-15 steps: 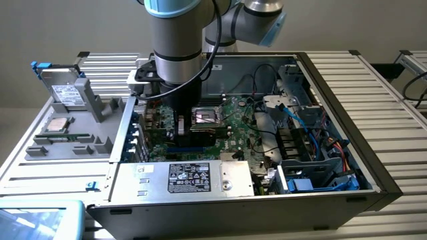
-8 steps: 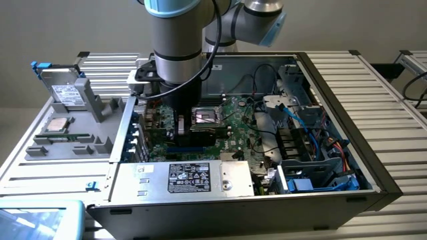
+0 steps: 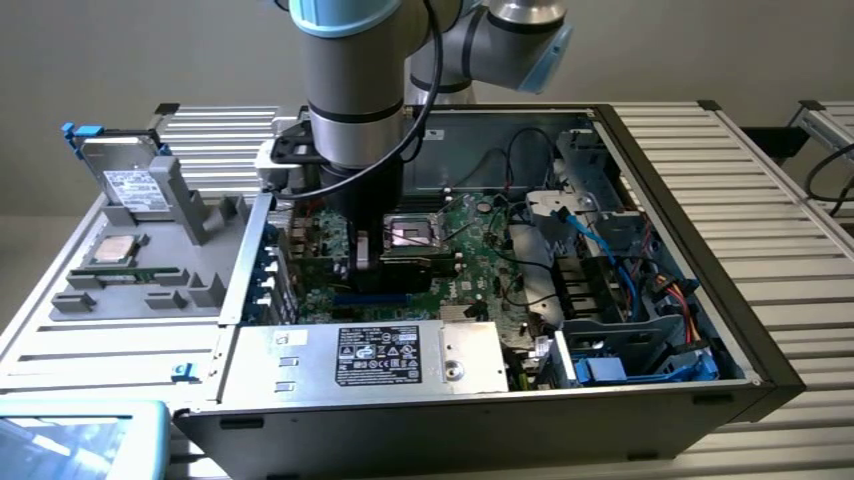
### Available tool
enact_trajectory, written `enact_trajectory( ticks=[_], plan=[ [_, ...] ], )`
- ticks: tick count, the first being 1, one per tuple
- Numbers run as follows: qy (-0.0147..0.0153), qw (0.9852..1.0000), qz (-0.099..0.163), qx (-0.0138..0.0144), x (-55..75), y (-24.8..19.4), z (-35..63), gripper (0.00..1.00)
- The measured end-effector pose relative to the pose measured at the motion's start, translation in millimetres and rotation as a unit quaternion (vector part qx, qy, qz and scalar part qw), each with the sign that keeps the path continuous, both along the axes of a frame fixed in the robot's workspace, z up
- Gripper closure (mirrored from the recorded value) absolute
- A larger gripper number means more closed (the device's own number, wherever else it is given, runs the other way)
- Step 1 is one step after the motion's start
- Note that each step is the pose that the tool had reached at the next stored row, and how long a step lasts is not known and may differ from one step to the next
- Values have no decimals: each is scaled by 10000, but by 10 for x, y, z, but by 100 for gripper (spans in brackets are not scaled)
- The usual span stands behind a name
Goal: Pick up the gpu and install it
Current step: 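Insert the gpu into the slot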
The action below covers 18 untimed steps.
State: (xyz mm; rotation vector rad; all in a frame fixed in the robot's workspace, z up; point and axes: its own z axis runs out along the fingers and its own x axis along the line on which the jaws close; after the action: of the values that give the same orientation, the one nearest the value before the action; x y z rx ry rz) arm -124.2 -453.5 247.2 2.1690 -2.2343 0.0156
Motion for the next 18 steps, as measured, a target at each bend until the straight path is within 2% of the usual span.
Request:
enact_trajectory(
  ticks=[4, 7, 18],
  plan=[
    [1, 10000, 0, -1, -1, 1, -20, 72],
    [0, 10000, 0, 0, -5, 18, -22, 72],
    [1, 10000, 0, -1, -9, 20, -45, 72]
  ],
)
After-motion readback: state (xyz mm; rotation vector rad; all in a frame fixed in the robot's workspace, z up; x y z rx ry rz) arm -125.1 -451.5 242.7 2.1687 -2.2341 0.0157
